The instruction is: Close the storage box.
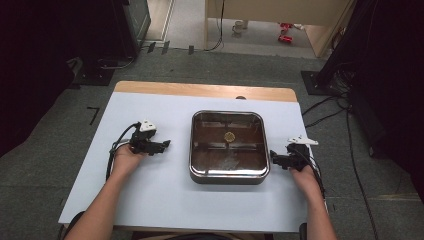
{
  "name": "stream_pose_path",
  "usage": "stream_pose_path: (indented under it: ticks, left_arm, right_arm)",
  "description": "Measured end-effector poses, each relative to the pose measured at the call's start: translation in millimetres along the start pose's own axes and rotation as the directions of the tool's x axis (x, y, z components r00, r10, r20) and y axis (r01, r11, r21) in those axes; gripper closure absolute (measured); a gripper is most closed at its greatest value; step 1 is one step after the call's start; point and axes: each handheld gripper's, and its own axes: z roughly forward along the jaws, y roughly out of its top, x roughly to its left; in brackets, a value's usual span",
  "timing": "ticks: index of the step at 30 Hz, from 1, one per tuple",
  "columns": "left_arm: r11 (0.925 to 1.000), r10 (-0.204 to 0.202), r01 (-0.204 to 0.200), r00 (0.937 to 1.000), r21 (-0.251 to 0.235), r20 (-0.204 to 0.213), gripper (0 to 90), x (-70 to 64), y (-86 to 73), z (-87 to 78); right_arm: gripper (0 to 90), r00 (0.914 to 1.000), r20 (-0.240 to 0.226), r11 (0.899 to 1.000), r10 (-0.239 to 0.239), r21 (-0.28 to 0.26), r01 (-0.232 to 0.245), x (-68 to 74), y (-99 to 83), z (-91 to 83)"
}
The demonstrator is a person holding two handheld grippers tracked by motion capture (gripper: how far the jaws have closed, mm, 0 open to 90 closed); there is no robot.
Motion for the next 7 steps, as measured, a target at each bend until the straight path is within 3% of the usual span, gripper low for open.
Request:
stream_pose_path:
  ticks: [7]
  left_arm:
    - [1.0, -0.001, 0.001, 1.0, 0.0, -0.007, 23.5, -1.1, 0.0, -0.1]
  right_arm:
    - [11.1, 1.0, 0.0, 1.0, 0.0, 0.0, 0.0, 0.0, 0.0, 0.0]
